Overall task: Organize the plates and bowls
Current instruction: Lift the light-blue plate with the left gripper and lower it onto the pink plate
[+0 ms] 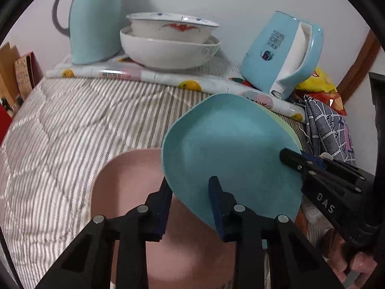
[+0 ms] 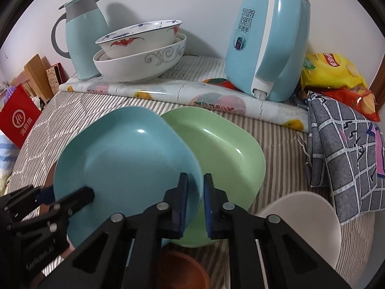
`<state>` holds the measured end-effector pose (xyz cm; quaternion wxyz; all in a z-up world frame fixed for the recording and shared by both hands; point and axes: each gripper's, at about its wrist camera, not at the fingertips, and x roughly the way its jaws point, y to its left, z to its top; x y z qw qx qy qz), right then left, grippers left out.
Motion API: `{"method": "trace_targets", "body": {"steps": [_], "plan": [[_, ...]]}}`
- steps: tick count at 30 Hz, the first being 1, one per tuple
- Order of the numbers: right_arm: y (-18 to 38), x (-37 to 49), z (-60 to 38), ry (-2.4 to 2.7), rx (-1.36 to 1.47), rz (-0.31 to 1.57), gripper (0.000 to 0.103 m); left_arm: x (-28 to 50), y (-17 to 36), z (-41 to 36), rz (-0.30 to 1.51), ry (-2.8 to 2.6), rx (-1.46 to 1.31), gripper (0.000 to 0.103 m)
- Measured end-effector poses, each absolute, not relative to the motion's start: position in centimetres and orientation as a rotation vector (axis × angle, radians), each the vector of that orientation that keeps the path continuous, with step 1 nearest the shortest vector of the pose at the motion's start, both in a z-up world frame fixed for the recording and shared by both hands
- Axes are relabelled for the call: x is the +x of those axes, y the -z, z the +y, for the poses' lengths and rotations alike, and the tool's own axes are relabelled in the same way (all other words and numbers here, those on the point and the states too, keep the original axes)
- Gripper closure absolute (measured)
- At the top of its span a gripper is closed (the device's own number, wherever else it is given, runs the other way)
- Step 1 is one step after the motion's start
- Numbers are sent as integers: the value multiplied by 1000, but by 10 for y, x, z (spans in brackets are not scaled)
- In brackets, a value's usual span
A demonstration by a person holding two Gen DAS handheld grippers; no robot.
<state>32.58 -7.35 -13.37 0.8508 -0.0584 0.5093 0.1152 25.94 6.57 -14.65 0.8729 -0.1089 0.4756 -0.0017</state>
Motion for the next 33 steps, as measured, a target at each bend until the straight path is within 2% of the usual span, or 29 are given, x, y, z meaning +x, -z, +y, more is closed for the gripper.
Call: {"method": "trace_targets", "body": {"steps": [6, 21, 33], "plan": [[129, 315, -81, -211, -76, 1083, 94, 255, 140, 70, 976, 15, -239, 82], [108, 274, -53, -203, -28, 1075, 95, 221, 124, 104, 965, -12, -234, 82], [117, 256, -22, -230, -28, 1105, 95, 208, 133, 131, 983, -32, -254, 82]]}}
